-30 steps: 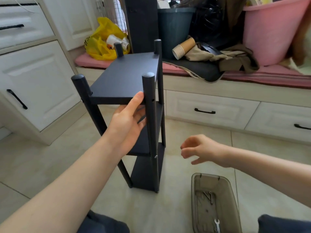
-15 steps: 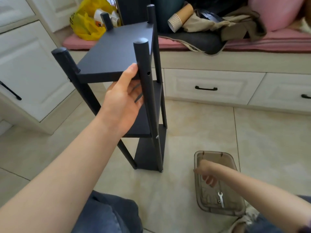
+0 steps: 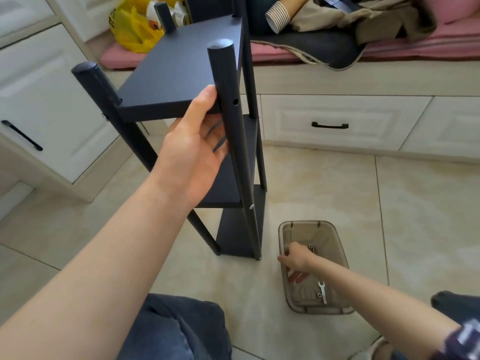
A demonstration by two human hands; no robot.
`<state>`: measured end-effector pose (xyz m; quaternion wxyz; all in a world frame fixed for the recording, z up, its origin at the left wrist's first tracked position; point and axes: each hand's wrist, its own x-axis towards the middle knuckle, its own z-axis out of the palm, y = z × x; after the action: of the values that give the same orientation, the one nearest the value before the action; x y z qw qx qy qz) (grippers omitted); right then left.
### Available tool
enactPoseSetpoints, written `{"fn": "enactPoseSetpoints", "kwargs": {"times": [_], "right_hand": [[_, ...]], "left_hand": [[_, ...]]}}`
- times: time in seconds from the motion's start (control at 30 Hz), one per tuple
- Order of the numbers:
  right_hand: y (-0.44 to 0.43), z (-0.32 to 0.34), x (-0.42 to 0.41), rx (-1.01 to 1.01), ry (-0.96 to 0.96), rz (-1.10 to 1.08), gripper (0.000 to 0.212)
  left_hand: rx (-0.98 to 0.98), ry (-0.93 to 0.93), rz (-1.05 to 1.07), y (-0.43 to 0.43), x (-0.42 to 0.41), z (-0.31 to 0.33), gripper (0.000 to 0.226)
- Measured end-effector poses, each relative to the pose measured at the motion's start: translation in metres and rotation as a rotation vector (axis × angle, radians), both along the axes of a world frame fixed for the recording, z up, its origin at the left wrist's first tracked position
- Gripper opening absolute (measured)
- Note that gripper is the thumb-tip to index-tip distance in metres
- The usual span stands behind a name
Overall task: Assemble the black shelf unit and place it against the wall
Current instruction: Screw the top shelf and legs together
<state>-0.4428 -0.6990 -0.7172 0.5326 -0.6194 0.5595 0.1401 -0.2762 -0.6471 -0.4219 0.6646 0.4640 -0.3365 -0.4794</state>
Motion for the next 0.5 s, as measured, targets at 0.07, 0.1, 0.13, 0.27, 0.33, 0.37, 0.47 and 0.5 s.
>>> {"fn": "enactPoseSetpoints", "kwargs": {"times": [0.07,0.1,0.13,0.27,0.33,0.37,0.47,0.5], "right_hand": [[0.003,-0.006,0.006,-0.061,-0.003,0.035,0.033],[0.004,-0.008,0.009,-0.086,-0.004,0.046,0.032],[0.004,-0.011,0.011,-0.100,-0.009,0.053,0.032],[0.002,-0.023,0.013,-0.047,-0.103,0.074,0.038],[-0.005,-0.026,0.011,0.005,-0.179,0.036,0.038],[-0.009,-0.028,0.009,0.008,-0.195,0.011,0.036],[-0.023,-0.036,0.002,-0.042,-0.133,-0.018,0.027],[-0.026,-0.039,0.000,-0.062,-0.083,-0.003,0.025]], "left_hand": [[0.002,0.001,0.000,0.000,0.000,0.000,0.020],[0.003,0.000,-0.001,0.001,0.000,0.000,0.020],[0.004,-0.002,-0.002,0.001,0.000,0.000,0.020],[0.003,-0.011,-0.004,0.002,0.002,0.000,0.019],[0.005,-0.012,-0.002,0.001,0.002,0.000,0.020],[0.007,-0.015,-0.002,0.001,0.001,0.000,0.020],[0.007,-0.015,0.001,0.001,0.000,0.000,0.021],[0.006,-0.014,0.002,0.001,0.000,0.000,0.022]]}}
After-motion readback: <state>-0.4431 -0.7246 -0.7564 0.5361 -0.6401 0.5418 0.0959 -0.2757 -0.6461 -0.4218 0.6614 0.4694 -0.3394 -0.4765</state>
